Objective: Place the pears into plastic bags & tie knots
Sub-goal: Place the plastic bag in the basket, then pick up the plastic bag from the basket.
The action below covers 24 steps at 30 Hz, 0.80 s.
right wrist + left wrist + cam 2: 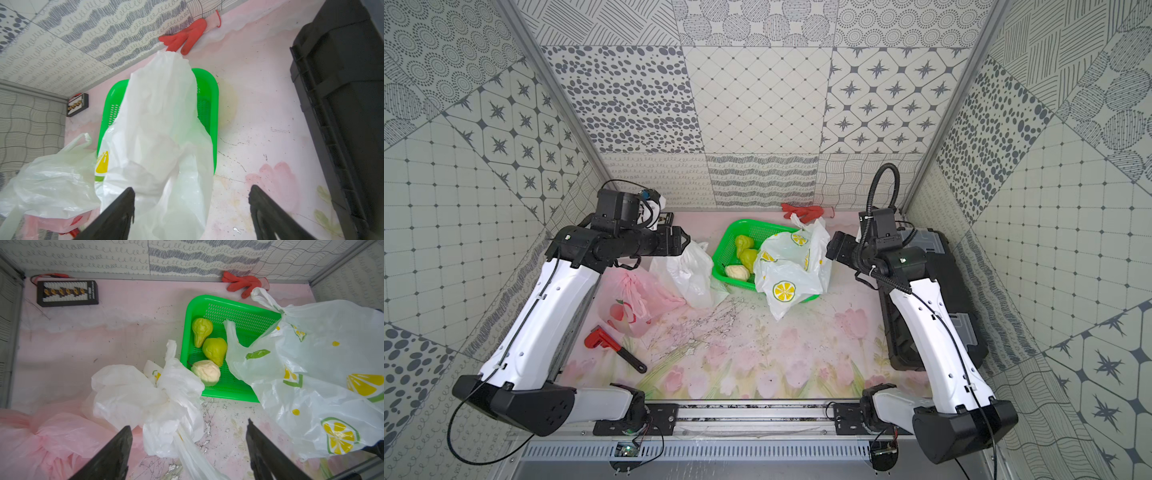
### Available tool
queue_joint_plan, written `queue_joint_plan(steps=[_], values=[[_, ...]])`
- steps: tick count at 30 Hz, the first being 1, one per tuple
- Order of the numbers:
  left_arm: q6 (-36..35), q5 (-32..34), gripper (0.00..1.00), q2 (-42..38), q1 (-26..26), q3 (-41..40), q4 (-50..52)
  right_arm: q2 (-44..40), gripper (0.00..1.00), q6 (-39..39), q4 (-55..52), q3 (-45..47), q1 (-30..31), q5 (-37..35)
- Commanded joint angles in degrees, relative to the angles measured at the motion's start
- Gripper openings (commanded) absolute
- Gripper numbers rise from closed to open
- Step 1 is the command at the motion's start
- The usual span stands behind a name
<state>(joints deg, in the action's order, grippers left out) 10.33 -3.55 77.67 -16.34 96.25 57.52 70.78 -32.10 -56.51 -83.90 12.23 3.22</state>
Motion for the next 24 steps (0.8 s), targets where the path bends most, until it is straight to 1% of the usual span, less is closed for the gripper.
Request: queue_joint_plan(steps=[1, 3, 5, 8, 10, 11, 13, 15, 18, 19, 22, 24], values=[[-7.87, 13.75, 0.88, 0.81, 0.03, 6.59, 7.25, 2.52, 0.87, 0.98, 3.07, -1.67, -1.2, 7.67], [-6.63, 11.21, 0.88, 1.02, -0.1, 8.9, 7.55, 4.45, 0.85, -0.45, 4.51, 1.63, -1.02, 10.42], [-4.71, 6.34, 0.86, 0.86, -0.45, 10.08, 7.39, 5.08, 0.83, -0.89, 7.54, 6.41, -0.64, 11.25], [-2.88, 2.24, 0.83, 0.8, -3.88, 10.02, 6.2, 6.62, 0.81, 0.46, 9.34, 9.41, 0.1, 9.48], [-1.15, -0.46, 0.82, 1.37, -5.96, 9.48, 5.24, 8.09, 0.75, 1.53, 9.43, 9.57, 0.51, 10.5], [-0.19, -2.07, 0.82, 1.45, -6.75, 8.79, 4.4, 8.62, 0.69, 1.84, 9.77, 10.0, 0.67, 11.64], [1.49, -3.66, 0.81, 1.4, -7.83, 6.71, 2.54, 8.82, 0.53, 2.33, 10.57, 10.79, 1.1, 13.23], [2.94, -4.84, 0.8, 1.11, -8.24, 4.73, 1.2, 7.37, 0.28, 2.83, 12.31, 11.76, 1.37, 15.21], [4.37, -6.09, 0.79, 0.51, -8.27, 2.63, -0.23, 2.18, 0.05, 2.43, 19.5, 15.83, 1.47, 18.54], [4.95, -6.78, 0.78, 0.34, -8.3, 2.23, -0.38, 0.18, 0.0, 2.39, 22.86, 17.5, 1.69, 20.25], [6.72, -8.47, 0.78, -0.27, -8.28, 0.74, -1.32, -5.74, 0.0, 1.46, 33.66, 22.69, 2.75, 23.32], [7.65, -8.38, 0.78, -0.67, -8.27, -0.23, -1.92, -8.7, 0.0, 1.07, 40.07, 24.68, 3.27, 25.74]])
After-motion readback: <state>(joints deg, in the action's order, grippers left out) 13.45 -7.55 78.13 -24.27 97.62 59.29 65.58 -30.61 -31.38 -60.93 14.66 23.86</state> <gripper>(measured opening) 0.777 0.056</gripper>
